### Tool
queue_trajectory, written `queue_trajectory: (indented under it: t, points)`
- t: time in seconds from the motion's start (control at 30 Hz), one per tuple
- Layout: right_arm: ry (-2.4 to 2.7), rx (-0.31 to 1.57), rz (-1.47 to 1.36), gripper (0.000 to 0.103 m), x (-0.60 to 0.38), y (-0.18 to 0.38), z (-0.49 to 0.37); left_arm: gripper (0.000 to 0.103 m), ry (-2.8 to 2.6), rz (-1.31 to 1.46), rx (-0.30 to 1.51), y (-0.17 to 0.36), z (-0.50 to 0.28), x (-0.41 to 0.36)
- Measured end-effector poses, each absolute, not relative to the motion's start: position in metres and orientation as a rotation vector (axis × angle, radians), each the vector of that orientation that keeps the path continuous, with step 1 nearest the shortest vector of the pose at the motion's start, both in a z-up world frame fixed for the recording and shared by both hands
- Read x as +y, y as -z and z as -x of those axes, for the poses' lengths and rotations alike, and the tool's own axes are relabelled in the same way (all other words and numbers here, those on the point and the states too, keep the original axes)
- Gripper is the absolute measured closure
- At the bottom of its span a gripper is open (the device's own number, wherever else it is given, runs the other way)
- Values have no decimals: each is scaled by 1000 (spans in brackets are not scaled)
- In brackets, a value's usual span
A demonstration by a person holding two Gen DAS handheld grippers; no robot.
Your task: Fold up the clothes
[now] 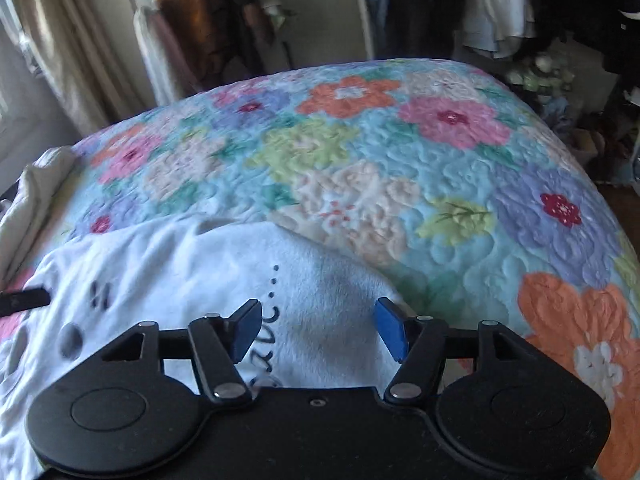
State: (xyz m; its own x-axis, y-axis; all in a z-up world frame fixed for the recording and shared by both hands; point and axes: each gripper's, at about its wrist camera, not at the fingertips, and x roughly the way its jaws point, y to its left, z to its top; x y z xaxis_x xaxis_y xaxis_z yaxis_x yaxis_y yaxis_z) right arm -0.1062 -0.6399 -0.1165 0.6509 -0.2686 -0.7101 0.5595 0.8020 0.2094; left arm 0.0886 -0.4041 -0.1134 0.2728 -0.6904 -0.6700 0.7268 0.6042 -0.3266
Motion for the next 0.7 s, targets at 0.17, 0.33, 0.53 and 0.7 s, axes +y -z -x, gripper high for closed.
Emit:
queue_trajectory:
  t: [0.17,0.33,0.53,0.7]
  points:
    - [512,695,-294,35,-636,124,105,62,977,-57,910,132,-83,-415]
    - [551,680,-369,35,-656,124,120,62,1005,-68,921,136,-75,-420]
    - [464,650,-465,76,-635,135,123,61,1023,-81,935,144,-61,-426]
    - [263,678,-480,90,-594,134,144,61,1072,-28,920,132,-49,-435]
